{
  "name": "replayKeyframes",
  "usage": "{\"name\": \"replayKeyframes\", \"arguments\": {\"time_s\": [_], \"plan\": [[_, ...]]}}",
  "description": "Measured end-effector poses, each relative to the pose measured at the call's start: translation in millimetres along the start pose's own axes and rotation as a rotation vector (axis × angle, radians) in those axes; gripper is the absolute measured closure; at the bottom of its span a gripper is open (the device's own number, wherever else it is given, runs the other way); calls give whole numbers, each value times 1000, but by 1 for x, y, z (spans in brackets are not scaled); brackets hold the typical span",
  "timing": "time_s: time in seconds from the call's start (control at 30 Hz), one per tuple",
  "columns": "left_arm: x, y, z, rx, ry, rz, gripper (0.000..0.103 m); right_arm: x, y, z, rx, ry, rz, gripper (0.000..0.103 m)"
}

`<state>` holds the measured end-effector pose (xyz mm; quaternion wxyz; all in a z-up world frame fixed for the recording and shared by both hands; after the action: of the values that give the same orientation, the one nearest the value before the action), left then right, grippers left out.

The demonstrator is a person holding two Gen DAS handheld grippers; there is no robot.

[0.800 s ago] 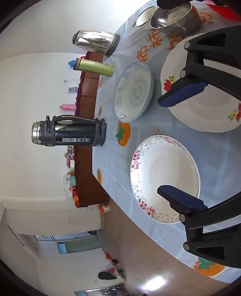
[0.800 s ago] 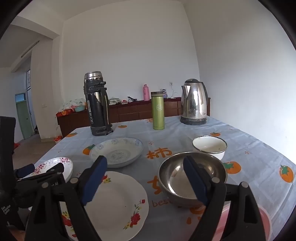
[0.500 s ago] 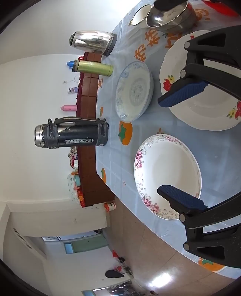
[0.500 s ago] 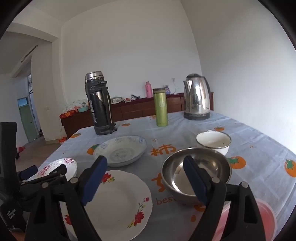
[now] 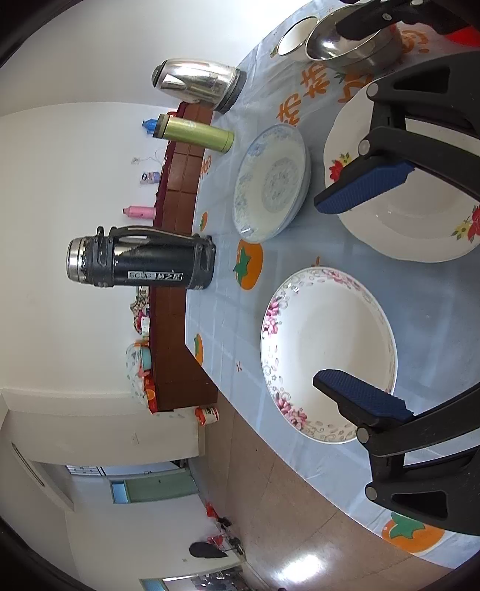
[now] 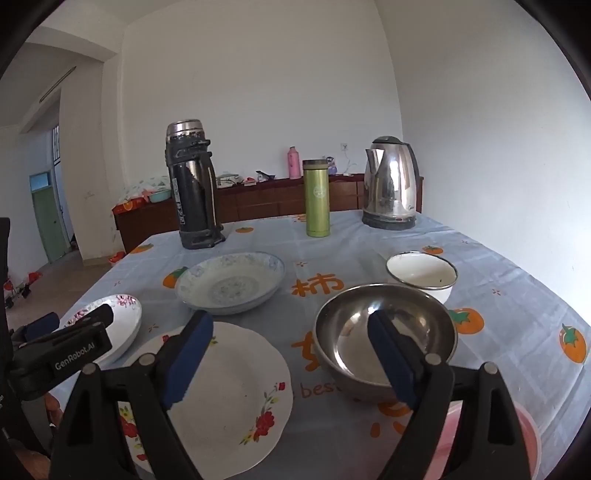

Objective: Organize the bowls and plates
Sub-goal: 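Move both grippers toward the rim of the red-flower white plate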

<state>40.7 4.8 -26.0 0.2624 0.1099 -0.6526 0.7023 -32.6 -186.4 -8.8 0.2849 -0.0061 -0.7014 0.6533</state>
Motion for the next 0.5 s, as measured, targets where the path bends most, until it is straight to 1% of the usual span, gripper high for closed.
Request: {"name": "replayKeyframes", "arguments": {"time_s": [0.2, 0.5], "plan": [[-2, 2, 4, -21, 4, -11, 15, -1, 1, 1, -1, 0, -7, 14], [-2, 2, 7, -40, 7, -18, 15, 2, -1, 3, -14, 0, 9, 12]]}}
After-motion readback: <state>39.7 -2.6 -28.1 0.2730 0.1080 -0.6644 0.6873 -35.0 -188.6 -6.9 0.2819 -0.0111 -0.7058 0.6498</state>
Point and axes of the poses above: each gripper's, at about its wrist camera, not at the fingertips, and x roughly against the way its jaws point, z to its right, y to its underside, the point moved 5 cm from there along -x, roughly the way its jaws point, and after that the axes turned 12 degrees about y, right-handed, at the moved point
